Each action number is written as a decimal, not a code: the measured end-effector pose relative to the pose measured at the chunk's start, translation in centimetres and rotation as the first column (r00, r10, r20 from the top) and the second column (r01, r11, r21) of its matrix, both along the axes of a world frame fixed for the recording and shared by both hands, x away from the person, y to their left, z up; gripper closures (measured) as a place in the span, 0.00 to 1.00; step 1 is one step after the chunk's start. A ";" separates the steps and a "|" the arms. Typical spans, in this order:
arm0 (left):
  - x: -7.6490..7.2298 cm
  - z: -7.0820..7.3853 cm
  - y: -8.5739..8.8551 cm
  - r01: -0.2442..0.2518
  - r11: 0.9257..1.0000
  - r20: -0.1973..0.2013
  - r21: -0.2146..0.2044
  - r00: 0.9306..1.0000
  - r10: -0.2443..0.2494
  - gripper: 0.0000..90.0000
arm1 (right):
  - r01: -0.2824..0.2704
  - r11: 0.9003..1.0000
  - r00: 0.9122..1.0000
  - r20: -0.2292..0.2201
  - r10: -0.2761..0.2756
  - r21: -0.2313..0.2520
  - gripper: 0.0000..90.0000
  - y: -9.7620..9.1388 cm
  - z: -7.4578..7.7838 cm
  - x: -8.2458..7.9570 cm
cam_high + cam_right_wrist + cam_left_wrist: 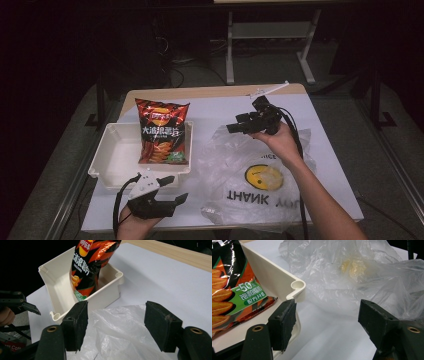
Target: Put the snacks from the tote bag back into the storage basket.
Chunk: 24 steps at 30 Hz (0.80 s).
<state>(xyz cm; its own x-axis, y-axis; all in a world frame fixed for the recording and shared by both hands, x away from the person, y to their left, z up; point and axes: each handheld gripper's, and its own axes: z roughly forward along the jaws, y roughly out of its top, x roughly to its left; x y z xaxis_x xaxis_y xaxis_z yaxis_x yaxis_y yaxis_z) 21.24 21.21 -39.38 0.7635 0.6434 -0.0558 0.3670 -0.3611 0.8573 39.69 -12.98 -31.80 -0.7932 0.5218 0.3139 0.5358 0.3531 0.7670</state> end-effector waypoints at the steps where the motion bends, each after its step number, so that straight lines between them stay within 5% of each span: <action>1: 0.0 0.0 0.0 0.000 1.000 0.000 0.000 1.000 0.000 0.33 | 0.004 1.000 1.000 0.000 -0.004 0.002 0.38 -0.2 0.0 0.0; 24: 0.0 -0.1 0.0 -0.010 1.000 -0.007 0.003 1.000 0.010 0.31 | 0.045 0.999 0.999 0.000 -0.045 -0.003 0.35 -4.2 0.0 -1.0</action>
<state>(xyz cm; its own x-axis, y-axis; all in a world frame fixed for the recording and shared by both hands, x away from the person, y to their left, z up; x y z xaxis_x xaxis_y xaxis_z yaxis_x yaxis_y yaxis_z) 21.22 21.18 -39.46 0.7566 0.6512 -0.0594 0.3768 -0.3600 0.8535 38.73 -17.22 -31.77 -0.7689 0.5581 0.3118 0.5510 0.3310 0.7661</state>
